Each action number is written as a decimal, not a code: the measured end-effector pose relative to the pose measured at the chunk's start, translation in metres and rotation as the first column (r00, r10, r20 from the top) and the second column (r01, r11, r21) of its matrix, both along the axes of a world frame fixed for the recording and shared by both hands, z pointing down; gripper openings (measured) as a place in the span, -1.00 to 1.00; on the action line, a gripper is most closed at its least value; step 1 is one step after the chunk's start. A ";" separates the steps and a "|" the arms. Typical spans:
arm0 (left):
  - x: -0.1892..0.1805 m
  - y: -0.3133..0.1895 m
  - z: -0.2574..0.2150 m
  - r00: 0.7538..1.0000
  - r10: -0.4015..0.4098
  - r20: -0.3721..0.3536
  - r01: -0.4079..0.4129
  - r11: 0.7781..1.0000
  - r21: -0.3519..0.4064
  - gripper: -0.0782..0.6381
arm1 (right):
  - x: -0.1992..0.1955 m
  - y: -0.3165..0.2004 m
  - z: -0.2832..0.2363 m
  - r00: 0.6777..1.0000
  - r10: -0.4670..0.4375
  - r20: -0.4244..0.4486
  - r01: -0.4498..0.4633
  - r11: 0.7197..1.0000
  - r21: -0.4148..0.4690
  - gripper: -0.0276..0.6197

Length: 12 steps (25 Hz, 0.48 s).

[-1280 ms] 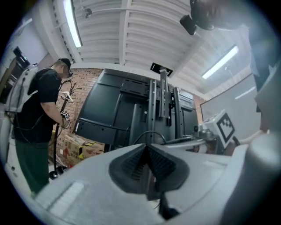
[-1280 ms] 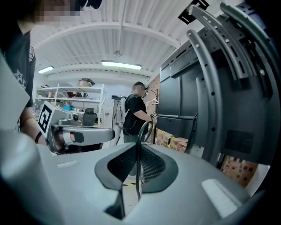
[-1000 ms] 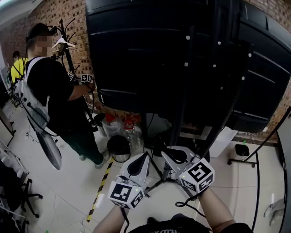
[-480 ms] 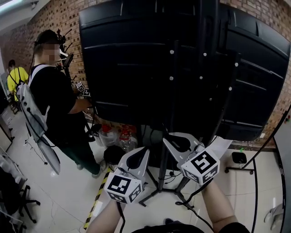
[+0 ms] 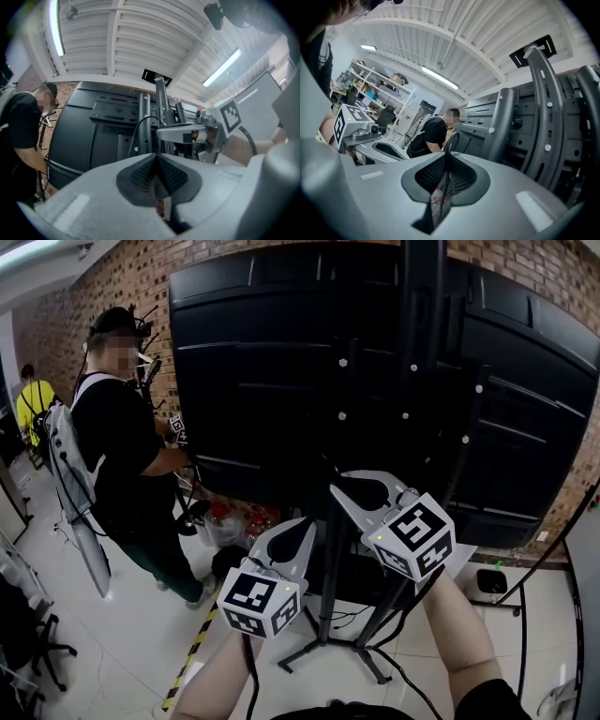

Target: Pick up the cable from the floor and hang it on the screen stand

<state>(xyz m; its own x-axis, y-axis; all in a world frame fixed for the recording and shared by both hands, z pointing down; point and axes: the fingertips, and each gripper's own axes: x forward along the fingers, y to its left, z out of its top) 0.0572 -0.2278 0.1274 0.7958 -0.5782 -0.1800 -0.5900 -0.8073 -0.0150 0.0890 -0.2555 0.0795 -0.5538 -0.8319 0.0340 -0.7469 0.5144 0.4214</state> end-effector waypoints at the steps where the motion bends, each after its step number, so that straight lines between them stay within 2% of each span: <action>1: 0.000 -0.004 -0.007 1.000 -0.007 0.001 0.007 1.000 0.001 -0.77 | 0.001 -0.003 -0.008 1.000 -0.002 -0.001 0.002 1.000 0.006 -0.82; 6: 0.003 -0.025 -0.050 1.000 -0.020 -0.006 0.020 1.000 0.007 -0.77 | 0.004 -0.012 -0.050 1.000 0.007 -0.003 -0.007 0.999 0.046 -0.82; 12: 0.008 -0.045 -0.102 1.000 -0.006 -0.009 0.007 0.998 0.064 -0.77 | 0.012 -0.027 -0.102 0.998 0.054 -0.032 -0.050 0.992 0.113 -0.82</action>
<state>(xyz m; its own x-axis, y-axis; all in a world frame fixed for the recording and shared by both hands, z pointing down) 0.0648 -0.2730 0.0253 0.7903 -0.5704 -0.2236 -0.5954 -0.8011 -0.0611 0.1015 -0.2829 -0.0230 -0.5100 -0.8591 -0.0425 -0.7549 0.4233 0.5009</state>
